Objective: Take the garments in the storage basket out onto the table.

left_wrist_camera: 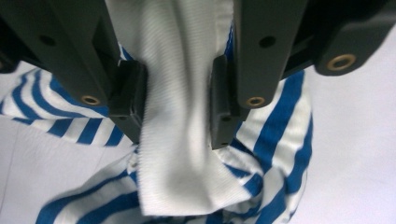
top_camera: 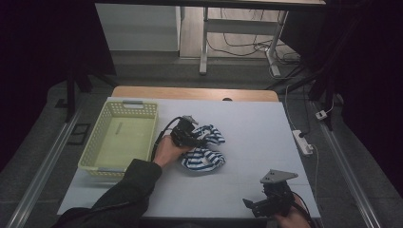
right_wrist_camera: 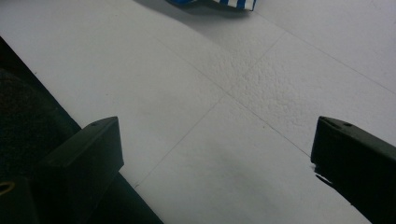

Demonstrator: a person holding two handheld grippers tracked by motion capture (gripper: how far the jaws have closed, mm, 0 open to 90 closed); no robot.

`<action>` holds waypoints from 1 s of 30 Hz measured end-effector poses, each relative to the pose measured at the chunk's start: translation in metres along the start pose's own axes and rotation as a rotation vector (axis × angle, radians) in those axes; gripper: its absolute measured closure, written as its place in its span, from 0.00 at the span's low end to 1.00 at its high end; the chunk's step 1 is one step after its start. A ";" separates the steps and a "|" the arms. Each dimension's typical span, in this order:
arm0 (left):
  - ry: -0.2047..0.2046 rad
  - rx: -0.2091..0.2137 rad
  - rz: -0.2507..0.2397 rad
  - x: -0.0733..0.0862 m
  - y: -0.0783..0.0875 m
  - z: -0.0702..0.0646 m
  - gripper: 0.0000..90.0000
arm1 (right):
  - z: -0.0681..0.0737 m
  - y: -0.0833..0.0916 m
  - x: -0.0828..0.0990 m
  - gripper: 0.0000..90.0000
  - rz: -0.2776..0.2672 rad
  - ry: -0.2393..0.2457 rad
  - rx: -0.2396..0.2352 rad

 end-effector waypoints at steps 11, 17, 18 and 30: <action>-0.009 0.055 0.019 0.003 -0.010 -0.001 0.58 | 0.001 0.000 0.000 0.02 0.007 0.007 0.001; -0.001 0.083 0.020 -0.004 -0.010 -0.006 0.29 | 0.001 -0.001 0.000 0.02 0.010 0.009 0.002; -0.016 0.072 0.030 -0.005 -0.010 -0.007 0.27 | 0.001 -0.001 0.000 0.02 0.011 0.008 0.002; -0.045 0.044 0.002 -0.013 0.000 -0.009 0.01 | 0.002 -0.001 0.000 0.02 0.014 0.014 0.001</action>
Point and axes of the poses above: each handheld gripper's, and its own axes: y roughly backward along the jaws, x roughly out of its underside, z roughly to its left, the point moved 4 cm from there along -y, roughly forward along the jaws, and after that the axes turned 6 degrees about -x, right-handed, at the moved point
